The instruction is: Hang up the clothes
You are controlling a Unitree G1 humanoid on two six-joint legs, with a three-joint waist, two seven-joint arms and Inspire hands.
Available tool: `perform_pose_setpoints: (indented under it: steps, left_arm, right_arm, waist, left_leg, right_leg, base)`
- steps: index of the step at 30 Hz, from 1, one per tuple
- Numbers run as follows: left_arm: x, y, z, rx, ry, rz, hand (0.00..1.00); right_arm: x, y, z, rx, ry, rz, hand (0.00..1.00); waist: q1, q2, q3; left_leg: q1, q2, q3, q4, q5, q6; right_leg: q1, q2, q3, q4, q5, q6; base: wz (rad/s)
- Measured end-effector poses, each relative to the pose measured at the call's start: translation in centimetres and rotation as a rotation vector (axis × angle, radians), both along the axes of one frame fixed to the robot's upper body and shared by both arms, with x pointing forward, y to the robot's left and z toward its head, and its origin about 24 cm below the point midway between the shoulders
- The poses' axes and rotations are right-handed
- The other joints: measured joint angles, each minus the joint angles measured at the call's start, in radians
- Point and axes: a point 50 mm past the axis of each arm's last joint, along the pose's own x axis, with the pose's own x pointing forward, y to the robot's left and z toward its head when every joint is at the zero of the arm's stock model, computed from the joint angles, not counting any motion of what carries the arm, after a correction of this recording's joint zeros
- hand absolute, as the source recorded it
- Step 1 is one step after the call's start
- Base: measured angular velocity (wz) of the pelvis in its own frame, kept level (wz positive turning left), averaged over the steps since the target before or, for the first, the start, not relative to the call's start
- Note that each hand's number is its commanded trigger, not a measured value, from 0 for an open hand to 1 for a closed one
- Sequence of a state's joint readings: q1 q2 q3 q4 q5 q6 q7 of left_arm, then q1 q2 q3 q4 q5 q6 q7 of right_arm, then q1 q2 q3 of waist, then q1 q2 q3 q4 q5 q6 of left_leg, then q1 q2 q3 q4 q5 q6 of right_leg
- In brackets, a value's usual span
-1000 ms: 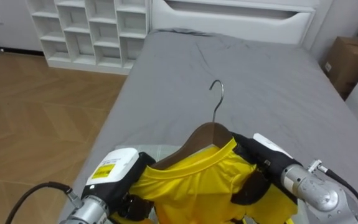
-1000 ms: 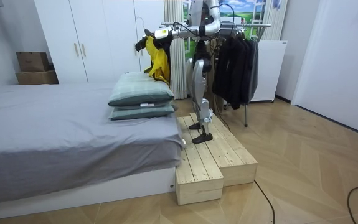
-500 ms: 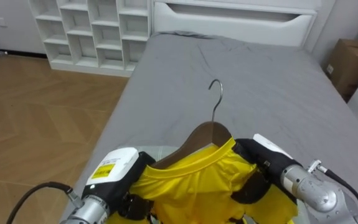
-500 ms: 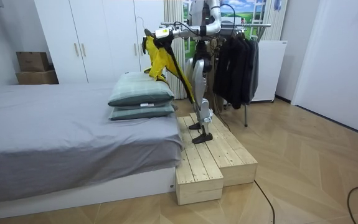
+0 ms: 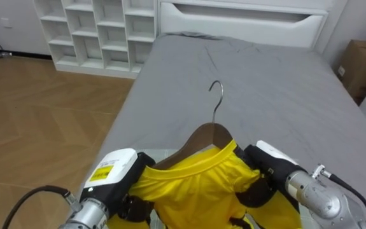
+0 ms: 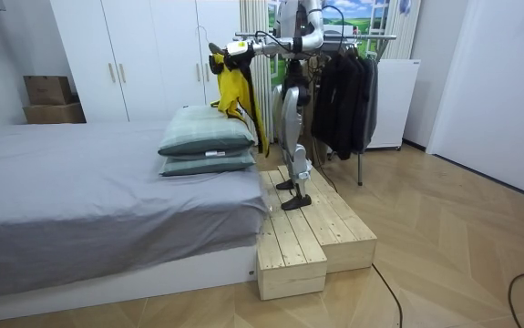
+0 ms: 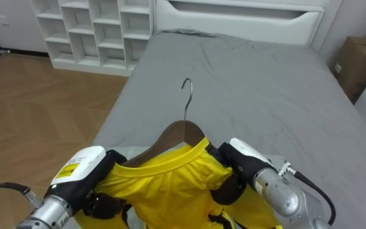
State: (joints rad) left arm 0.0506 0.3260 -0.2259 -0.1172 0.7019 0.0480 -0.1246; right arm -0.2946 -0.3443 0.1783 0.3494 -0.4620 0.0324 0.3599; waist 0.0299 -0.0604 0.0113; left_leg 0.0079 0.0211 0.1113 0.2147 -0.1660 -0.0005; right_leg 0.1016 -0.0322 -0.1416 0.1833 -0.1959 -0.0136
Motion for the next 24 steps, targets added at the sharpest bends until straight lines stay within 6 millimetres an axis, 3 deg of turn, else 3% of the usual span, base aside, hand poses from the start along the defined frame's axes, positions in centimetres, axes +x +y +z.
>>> perform_pose_setpoints:
  steps: [12, 13, 14, 15, 24]
  left_arm:
    - [0.0, -0.02, -0.01, -0.002, 0.0, 0.0, 1.0]
    - [-0.01, -0.02, -0.01, -0.001, 0.001, 0.0, 0.78]
    - [-0.01, -0.02, -0.01, -0.001, 0.001, 0.0, 0.5]
    - [-0.01, -0.02, -0.01, -0.001, 0.0, 0.0, 0.0]
    - [-0.01, -0.66, -0.04, -0.058, 0.002, -0.001, 0.0]
  right_arm:
    - [0.0, 0.01, -0.01, -0.003, -0.001, 0.001, 1.0]
    - [0.0, 0.02, -0.03, -0.003, -0.001, 0.001, 1.0]
    - [0.0, 0.04, -0.04, -0.002, 0.0, 0.001, 1.0]
    - [0.0, 0.05, -0.04, -0.002, 0.0, 0.001, 1.0]
    - [-0.27, -0.14, -0.95, 0.002, 0.038, -0.015, 1.0]
  waist:
    - [0.0, 0.001, -0.0002]
    - [0.0, 0.001, -0.0002]
    - [0.001, 0.001, -0.0001]
    - [0.001, 0.001, -0.0001]
    - [0.001, 0.0, 0.0003]
  left_leg:
    - [0.0, -0.001, -0.003, 0.006, 0.0, 0.0]
    - [0.0, -0.001, -0.003, 0.007, 0.0, 0.0]
    - [0.0, -0.001, -0.003, 0.007, 0.0, 0.0]
    - [0.0, -0.001, -0.003, 0.008, 0.0, 0.0]
    - [0.0, -0.001, 0.0, 0.007, 0.0, 0.0]
  right_leg:
    - [0.003, 0.0, -0.002, 0.0, 0.0, 0.0]
    - [0.003, 0.0, -0.002, 0.001, 0.0, 0.0]
    - [0.003, 0.0, -0.002, 0.001, 0.0, 0.0]
    - [0.003, 0.0, -0.002, 0.001, 0.0, 0.0]
    - [0.003, -0.001, 0.001, 0.001, 0.0, 0.0]
  base:
    - [0.0]
    - [0.0]
    - [0.0]
    - [0.0]
    - [0.0]
